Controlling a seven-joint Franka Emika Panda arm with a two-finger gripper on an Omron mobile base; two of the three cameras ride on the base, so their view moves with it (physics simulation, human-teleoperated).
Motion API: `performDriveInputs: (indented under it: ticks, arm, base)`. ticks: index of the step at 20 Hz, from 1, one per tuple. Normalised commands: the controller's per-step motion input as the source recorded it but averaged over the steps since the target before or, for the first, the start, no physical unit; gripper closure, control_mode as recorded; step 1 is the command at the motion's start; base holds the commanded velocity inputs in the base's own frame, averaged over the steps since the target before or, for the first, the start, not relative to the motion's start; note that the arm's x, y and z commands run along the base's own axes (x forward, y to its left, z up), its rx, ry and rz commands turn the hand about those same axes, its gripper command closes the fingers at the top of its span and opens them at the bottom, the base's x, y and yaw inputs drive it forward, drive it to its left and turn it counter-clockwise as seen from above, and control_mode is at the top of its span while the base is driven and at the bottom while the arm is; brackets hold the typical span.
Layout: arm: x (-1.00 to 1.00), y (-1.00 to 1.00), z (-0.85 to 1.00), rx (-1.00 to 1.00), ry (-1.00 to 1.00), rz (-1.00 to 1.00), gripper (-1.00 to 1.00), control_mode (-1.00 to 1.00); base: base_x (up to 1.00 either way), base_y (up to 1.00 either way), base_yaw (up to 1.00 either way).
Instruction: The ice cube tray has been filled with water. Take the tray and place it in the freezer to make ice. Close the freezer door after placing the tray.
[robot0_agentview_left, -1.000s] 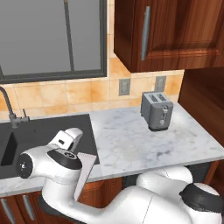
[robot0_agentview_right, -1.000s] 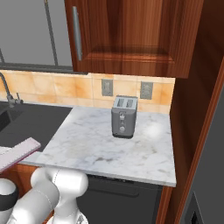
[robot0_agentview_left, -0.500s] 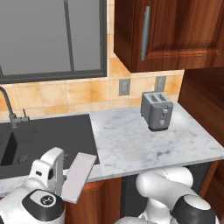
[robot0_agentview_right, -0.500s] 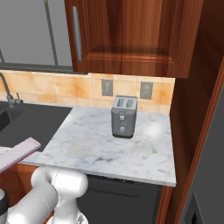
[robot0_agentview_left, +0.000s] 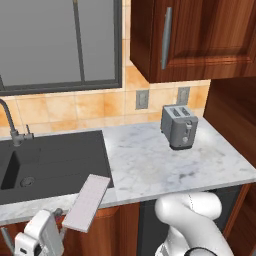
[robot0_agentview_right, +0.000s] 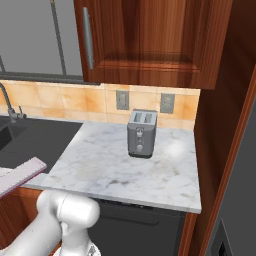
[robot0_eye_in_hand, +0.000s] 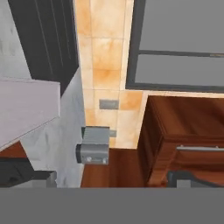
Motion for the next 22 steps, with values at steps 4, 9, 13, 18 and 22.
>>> performDriveInputs:
  ticks: [4,9,13,18,22]
  arm:
    - [0.00,0.10,-0.75,0.00,-0.21,0.00,-1.00,-1.00]
    - [0.00,0.00,-0.58,0.02,-0.21,0.00,-1.00,-1.00]
    - [0.00,0.00,-0.45,0.11,-0.11,0.00,-1.00,-1.00]
    - [0.11,0.00,-0.38,0.16,-0.02,0.00,-1.00,-1.00]
    - [0.26,0.00,-0.22,0.18,0.00,0.00,-1.00,-1.00]
  base:
    - [0.00,0.00,0.00]
    - [0.00,0.00,0.00]
    - [0.00,0.00,0.00]
    - [0.00,0.00,0.00]
    - [0.00,0.00,0.00]
